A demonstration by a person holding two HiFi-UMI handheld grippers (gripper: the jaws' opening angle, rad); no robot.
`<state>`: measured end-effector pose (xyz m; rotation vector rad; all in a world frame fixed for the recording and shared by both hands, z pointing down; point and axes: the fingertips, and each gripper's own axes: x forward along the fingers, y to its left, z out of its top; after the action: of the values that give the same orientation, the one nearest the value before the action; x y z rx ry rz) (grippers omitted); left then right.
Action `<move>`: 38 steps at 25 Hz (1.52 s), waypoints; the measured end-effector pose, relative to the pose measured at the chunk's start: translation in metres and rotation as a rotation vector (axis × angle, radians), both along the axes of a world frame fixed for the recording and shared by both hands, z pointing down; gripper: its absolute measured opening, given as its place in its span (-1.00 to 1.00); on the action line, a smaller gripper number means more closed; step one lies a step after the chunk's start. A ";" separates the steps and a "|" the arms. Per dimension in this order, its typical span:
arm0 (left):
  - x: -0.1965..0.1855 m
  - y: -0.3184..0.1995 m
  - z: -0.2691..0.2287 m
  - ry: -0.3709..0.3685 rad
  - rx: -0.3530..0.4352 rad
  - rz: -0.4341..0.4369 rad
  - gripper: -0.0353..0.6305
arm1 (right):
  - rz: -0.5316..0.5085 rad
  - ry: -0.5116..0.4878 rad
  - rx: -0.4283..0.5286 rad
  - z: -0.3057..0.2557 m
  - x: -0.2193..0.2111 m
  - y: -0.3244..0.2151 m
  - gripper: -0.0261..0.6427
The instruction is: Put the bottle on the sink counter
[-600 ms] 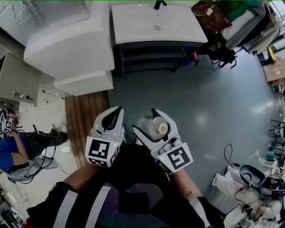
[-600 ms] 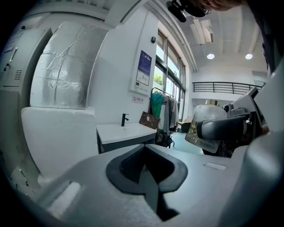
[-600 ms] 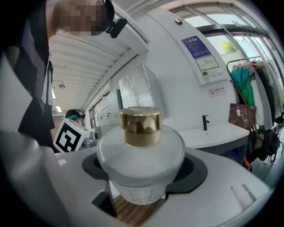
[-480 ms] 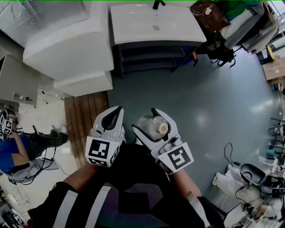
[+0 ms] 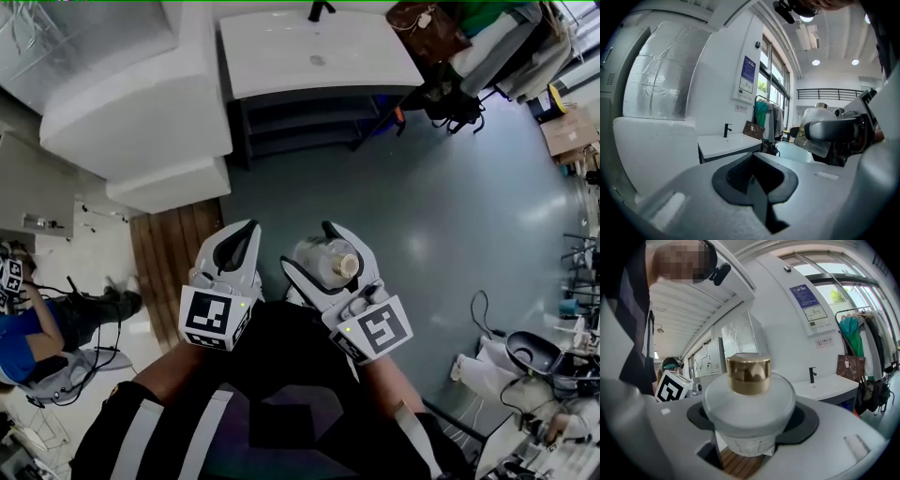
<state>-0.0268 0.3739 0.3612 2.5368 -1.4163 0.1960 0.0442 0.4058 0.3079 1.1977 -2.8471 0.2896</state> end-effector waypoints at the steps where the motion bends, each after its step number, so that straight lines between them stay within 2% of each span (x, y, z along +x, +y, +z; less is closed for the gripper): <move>1: 0.000 -0.002 -0.001 0.001 0.003 0.007 -0.88 | 0.010 0.003 0.002 -0.001 0.000 -0.002 0.08; 10: -0.011 -0.020 -0.018 -0.021 0.075 0.076 -0.88 | 0.080 0.041 0.027 -0.007 -0.012 -0.021 0.08; 17: -0.013 -0.030 -0.028 -0.028 0.099 0.098 -0.88 | 0.106 0.051 0.045 -0.014 -0.012 -0.034 0.08; 26: -0.012 -0.054 -0.025 -0.046 0.097 0.056 -0.88 | 0.054 0.046 0.043 -0.006 -0.011 -0.064 0.08; 38: 0.016 -0.145 -0.010 -0.072 0.039 -0.033 -0.88 | -0.051 0.033 -0.011 0.010 0.016 -0.157 0.08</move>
<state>-0.0104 0.2292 0.3509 2.5601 -1.5012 0.2593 0.0599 0.2483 0.3184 1.1149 -2.8392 0.2801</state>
